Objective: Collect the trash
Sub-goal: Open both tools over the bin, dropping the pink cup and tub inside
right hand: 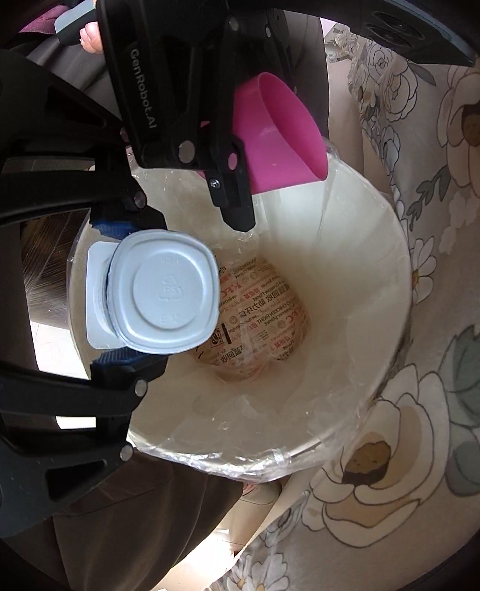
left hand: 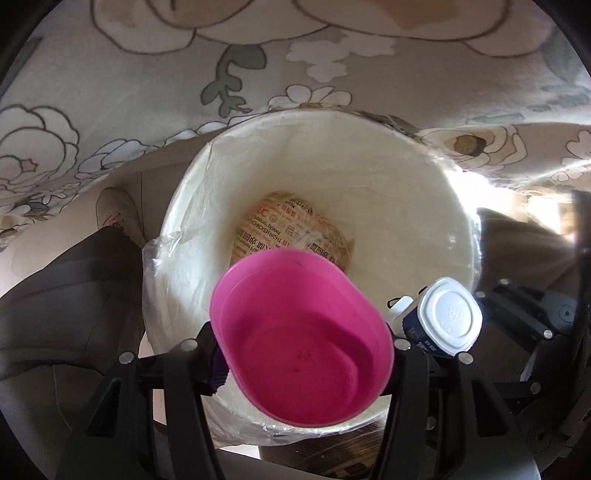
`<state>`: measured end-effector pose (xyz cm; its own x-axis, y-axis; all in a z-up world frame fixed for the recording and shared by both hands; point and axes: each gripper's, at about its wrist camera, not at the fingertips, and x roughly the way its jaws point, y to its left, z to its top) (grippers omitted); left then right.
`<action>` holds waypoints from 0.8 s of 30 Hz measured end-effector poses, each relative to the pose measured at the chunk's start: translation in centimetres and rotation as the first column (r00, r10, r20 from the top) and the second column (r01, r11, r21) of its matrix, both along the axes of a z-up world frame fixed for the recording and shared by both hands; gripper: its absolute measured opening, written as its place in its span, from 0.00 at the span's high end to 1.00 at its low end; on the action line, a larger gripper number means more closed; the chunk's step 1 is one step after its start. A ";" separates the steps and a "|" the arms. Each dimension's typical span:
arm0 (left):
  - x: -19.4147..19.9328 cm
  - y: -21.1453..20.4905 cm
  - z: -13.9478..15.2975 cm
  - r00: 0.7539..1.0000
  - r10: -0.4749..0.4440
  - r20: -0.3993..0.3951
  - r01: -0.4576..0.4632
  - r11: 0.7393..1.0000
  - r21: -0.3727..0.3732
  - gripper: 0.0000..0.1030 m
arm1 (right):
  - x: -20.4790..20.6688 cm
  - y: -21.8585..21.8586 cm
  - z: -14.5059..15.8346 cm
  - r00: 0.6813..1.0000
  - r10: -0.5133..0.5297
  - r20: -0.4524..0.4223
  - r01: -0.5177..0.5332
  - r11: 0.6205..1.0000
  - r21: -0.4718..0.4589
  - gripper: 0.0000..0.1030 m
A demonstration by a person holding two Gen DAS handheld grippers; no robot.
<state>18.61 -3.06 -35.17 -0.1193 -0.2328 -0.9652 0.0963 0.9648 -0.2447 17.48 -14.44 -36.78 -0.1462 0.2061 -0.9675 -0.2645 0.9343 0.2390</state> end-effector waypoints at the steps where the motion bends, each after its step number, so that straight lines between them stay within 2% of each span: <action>1: 0.1 0.1 -0.4 1.000 0.007 -0.012 -0.007 1.000 -0.004 0.43 | 0.2 0.4 -0.5 1.000 -0.002 -0.003 0.002 1.000 -0.004 0.53; 13: 0.4 -0.3 -2.4 0.999 0.008 -0.048 -0.008 1.000 -0.003 0.43 | 0.4 0.3 -1.8 1.000 0.006 0.012 -0.006 1.000 -0.022 0.52; 19: 0.6 -0.1 -2.6 0.999 0.024 -0.049 -0.024 1.000 -0.003 0.31 | 0.6 0.1 -1.9 1.000 -0.011 -0.003 0.011 1.000 -0.017 0.52; 24: 0.4 0.0 -2.2 0.999 0.020 -0.042 -0.020 1.000 -0.003 0.30 | 0.4 0.3 -1.4 1.000 -0.007 0.018 0.007 1.000 -0.012 0.52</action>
